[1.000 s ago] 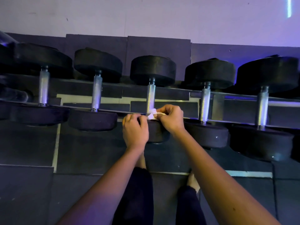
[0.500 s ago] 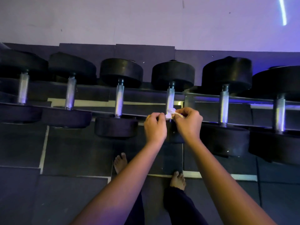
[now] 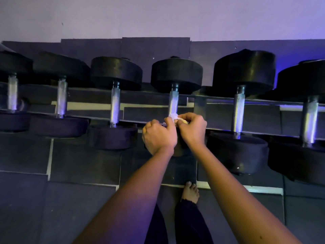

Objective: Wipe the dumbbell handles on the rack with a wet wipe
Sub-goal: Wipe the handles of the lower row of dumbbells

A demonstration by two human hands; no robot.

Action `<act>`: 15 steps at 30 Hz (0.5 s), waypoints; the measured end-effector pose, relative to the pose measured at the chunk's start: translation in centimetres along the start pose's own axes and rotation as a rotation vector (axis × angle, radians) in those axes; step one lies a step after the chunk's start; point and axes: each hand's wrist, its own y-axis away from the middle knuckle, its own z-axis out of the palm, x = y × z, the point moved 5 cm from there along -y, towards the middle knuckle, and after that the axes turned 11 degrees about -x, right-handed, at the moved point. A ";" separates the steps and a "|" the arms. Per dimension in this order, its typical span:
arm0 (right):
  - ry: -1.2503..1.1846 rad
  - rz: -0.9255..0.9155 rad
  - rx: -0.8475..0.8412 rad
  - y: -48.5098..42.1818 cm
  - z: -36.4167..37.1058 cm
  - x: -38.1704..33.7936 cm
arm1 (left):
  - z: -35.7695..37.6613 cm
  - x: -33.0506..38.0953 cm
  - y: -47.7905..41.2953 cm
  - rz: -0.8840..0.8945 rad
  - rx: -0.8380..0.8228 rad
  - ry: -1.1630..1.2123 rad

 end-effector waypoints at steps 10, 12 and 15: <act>-0.048 -0.019 0.042 -6.1 -1.2 -3.7 | -0.5 -0.1 -0.2 0.057 -0.063 0.010; -0.017 0.010 -0.016 -5.6 -1.1 -3.2 | -0.5 -0.2 -0.3 0.056 -0.058 0.017; 0.073 0.048 -0.109 -3.7 -0.4 -1.5 | -0.5 -0.3 -0.3 0.042 -0.066 0.028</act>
